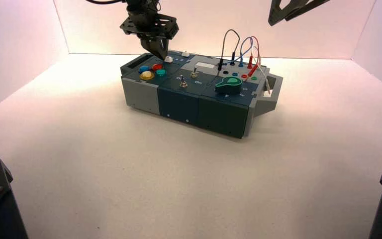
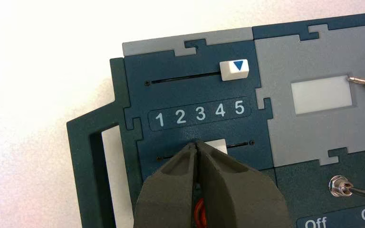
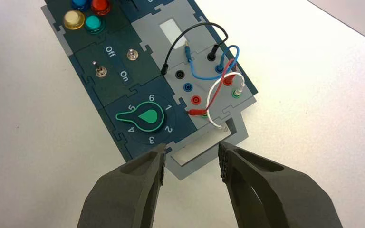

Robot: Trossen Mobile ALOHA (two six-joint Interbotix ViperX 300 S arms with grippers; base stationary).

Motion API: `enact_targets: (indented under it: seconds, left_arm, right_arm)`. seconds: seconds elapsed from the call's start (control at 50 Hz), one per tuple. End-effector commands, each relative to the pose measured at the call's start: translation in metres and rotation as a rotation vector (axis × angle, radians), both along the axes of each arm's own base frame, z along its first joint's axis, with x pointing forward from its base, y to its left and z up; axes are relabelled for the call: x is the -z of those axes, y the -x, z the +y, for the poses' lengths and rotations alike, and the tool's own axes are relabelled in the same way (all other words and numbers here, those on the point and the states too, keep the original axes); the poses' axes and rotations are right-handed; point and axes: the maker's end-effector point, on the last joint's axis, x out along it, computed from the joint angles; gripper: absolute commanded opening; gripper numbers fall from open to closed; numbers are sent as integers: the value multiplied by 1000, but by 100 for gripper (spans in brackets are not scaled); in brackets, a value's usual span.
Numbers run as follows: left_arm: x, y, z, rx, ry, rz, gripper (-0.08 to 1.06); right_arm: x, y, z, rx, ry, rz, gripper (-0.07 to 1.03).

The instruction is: Move the bottom slider to position 3.

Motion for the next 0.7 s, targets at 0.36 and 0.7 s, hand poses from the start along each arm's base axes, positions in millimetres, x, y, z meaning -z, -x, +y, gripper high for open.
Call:
enact_targets:
  seconds: [0.36,0.7]
  left_arm:
    - [-16,-5,-8,8,18,-32,-3]
    - [-23,-8,-8,10,21,-49,-3]
  right_arm:
    - [-7,-2,2,-3,-12,-18,58]
    - [-7,-1,2,-3,-11,-17,58]
